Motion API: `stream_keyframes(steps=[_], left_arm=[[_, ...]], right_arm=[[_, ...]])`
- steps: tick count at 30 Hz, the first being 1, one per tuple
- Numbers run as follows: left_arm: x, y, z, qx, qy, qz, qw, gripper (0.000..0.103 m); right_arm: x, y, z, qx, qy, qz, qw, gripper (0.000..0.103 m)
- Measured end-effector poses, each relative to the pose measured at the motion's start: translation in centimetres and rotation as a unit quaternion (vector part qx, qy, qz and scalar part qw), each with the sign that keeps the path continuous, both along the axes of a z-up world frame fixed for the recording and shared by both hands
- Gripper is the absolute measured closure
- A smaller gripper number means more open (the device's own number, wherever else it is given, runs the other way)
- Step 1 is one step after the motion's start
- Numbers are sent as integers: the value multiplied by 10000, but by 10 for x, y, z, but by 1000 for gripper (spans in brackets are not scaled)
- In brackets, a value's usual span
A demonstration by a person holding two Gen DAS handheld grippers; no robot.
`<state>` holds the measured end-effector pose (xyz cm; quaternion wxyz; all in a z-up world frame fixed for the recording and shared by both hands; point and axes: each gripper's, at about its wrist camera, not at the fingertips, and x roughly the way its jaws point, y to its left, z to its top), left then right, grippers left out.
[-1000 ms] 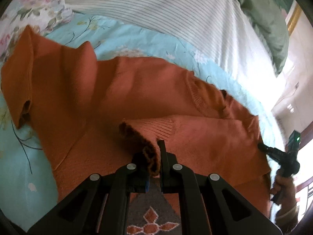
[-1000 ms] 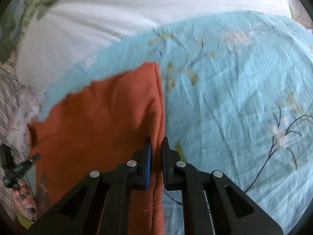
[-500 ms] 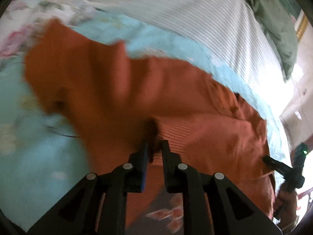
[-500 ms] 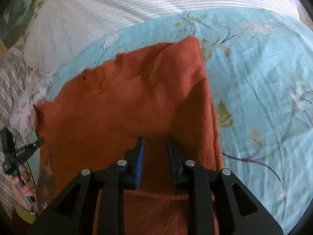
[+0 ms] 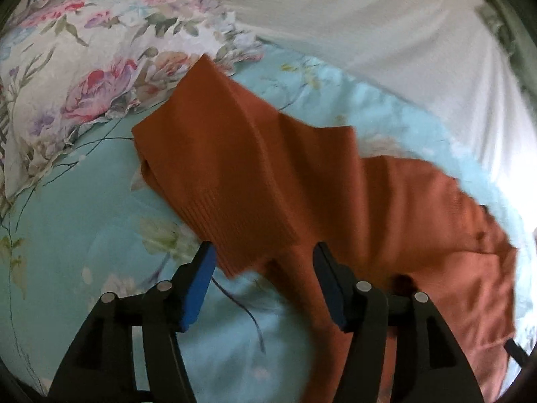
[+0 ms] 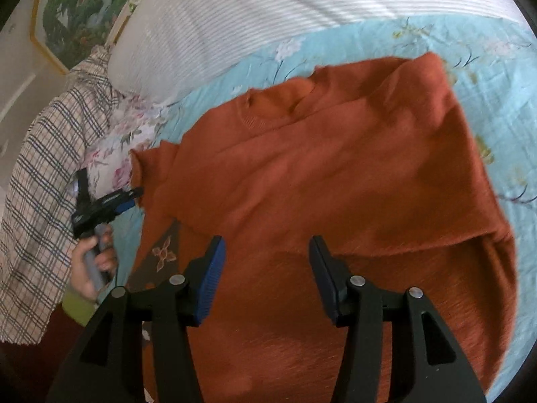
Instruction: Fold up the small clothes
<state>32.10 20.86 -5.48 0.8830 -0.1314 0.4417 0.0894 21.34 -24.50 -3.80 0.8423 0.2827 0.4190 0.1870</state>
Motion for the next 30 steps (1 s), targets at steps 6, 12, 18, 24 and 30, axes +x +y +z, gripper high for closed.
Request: stream_keyframes(steps=[6,12,18,24,30], left_arm=[[-12,4,20,-125,-433,-72,9990,98],[-44,-42,73,-711,-1017,-815,9889,98],[-49,-154,95,-1241,-1078,-2187,9618,98],[-30,-270,66,-1594,-594,-3164,9332,99],[-13,-333,19,-1566,-44,-3478,9244,98]], right_arm=[[-5,4,-2,20,-9,56,10000,50],[-11,5,-4,252,-71,101,9996,50],[-27,-20,-2,525,-125,-234,9983,50],[-43,-53,-4,562,-156,-678,9960,50],[-49,-73,-14,588,-56,-990,9933,50]])
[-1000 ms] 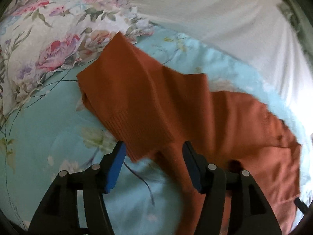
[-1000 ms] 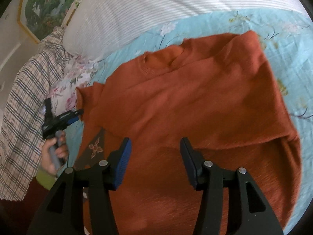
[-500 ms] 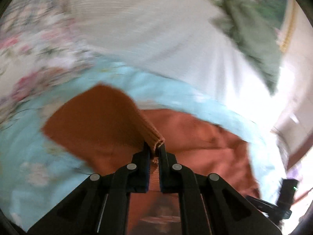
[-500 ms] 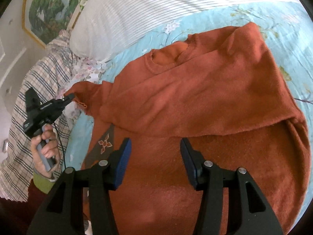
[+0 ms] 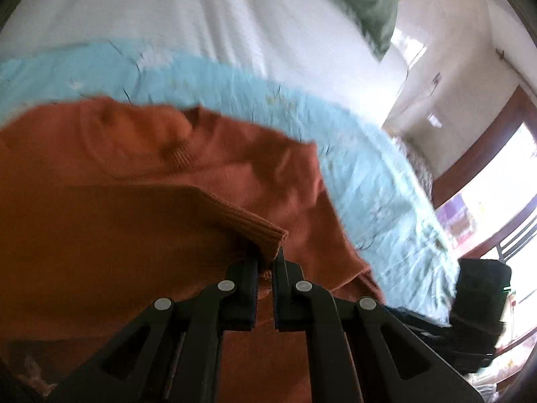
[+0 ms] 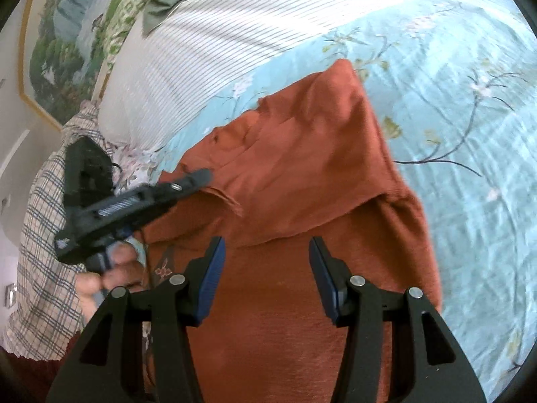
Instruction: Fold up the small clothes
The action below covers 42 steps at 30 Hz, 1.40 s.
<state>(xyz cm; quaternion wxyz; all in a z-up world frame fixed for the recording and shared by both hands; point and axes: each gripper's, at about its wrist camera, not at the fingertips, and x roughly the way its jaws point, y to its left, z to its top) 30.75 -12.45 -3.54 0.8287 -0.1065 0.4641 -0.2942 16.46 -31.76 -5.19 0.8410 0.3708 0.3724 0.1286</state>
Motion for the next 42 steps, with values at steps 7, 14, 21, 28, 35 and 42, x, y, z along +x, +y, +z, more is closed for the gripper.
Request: stream_keyframes(steps=[7,14,21,28,35,42], left_arm=[[-12,27,-27,85,355,72,9993,71],[-62,119,-9,473,-182,956,9941,63],[-72,257,-31,878,32,3078,9474,66],[-43,278,-45,1098,151,3220,9403,69],[-35,262,-53,1465,-8,3278,9333,75],[-48,260,-49,1465,-143,3518,9244,80]], right_arm=[[14,8,2,-181,5,93,9998,50],[53,30,6,-433,35,447,9981,50],[105,56,-19,-386,480,724,9955,50],[129,64,-12,-251,235,739,9967,98],[89,3,40,-606,-463,36,9971,98],[92,-18,-22,-754,408,-50,9963,98]])
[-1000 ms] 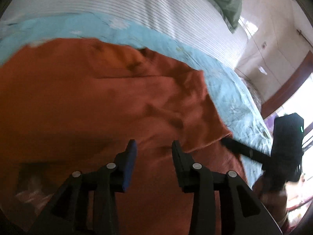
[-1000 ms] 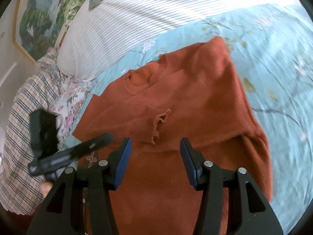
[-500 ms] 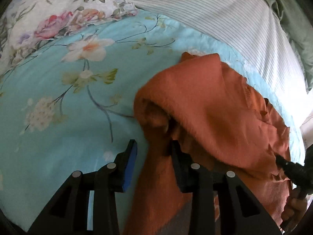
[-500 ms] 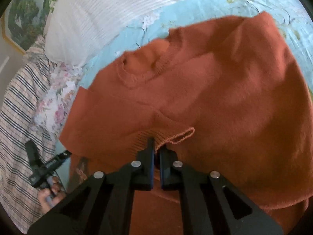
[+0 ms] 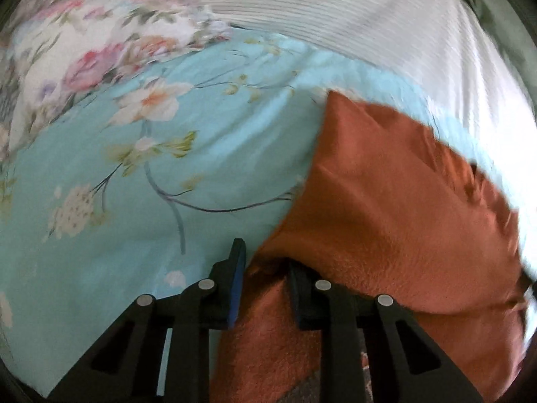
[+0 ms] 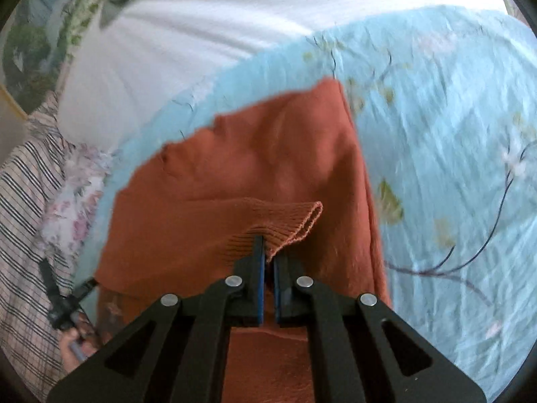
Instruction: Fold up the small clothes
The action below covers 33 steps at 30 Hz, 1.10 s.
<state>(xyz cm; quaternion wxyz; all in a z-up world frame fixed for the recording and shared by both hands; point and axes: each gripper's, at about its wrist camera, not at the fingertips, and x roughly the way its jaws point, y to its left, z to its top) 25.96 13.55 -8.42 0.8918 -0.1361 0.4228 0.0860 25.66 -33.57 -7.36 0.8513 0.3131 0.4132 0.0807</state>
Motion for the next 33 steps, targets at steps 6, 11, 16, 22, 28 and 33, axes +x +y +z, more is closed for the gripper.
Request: stream_keyframes(steps=[6,11,16,22,28,33], left_arm=[[-4,20,-4,-670,-3,252,9974,79],[-3,18,-5,-605,21,152,9980,79],[-2,18,-6,-609,28,113,9981,77],[-1,16,-6,-488,81,122,9987,77],[0,22,-5,-706,129,78,9974,76],[-11,20,-1,-428,228,-216,9986,73]], right_arm=[[-7,12,38,-22,-687,99,9976,98],[-12,14,54,-597,-696,83,9958,98],[-13,12,20,-819,204,-269,9961,97],[-16,33,50,-660,-508,-185,9964,97],[16,43,3,-639,466,339,9963,100],[-26,5,18,-565,281,-387,9973,97]])
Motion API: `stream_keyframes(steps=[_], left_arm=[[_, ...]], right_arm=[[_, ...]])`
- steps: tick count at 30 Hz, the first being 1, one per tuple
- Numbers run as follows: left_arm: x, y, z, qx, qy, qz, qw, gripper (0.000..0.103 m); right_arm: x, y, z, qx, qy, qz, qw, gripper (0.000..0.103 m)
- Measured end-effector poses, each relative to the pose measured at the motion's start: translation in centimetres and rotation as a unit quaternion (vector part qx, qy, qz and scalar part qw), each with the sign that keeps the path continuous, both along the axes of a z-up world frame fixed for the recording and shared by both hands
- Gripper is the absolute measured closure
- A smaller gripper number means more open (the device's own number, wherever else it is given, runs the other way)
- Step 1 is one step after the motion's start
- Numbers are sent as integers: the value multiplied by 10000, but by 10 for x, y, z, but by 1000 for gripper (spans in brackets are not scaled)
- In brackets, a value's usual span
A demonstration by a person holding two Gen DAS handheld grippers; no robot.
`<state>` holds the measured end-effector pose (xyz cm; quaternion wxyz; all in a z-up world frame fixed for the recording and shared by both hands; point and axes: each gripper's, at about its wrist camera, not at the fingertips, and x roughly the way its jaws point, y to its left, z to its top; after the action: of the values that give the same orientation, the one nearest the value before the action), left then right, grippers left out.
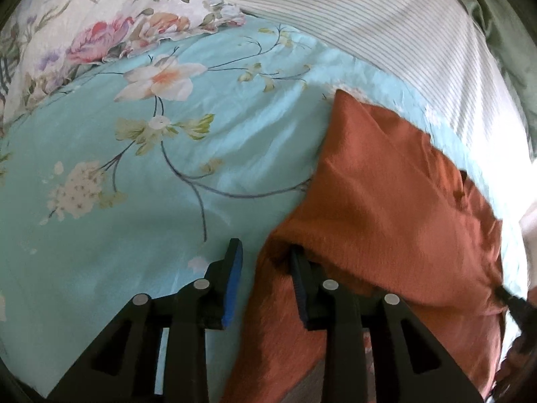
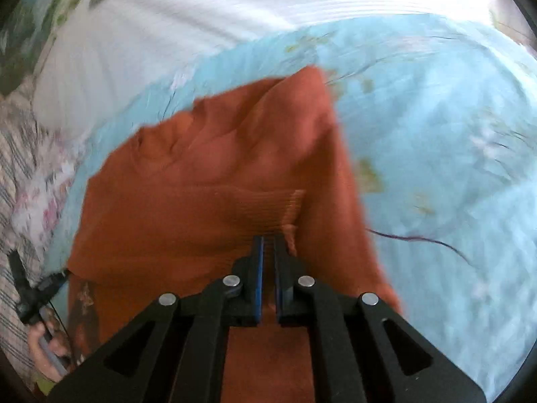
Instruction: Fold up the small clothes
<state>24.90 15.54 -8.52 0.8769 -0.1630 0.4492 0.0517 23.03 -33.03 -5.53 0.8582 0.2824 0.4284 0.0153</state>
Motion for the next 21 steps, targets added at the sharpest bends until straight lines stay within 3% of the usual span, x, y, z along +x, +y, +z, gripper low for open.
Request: stream_keyframes(steps=[4,5,6,8,15,21], left_arm=[[-27,-4,5,-3,19,-373,9993,70],[-34,-5,5,-16,38,-480,9988,67],[-43,-6,5,-34,73,-600,9982,63],[-63,-7,4,-103,156,-835,9963,59],[-123,4,-1,-811,253,-1535,9845,56],[-173,2,-5,-1169,312,-2032,9716,56]], right_arm=[[-39,-16,12,240,-248,39,9994,93],[-50,-20,11,288,-266,49,9992,82],[-58,-22,10,321,-251,42,9992,63],[-77,-29,3,351,-201,12,9992,48],[-128,-26,-15,604,-193,163,9979,48],[-175,-1,-20,1376,-412,895,9856,48]])
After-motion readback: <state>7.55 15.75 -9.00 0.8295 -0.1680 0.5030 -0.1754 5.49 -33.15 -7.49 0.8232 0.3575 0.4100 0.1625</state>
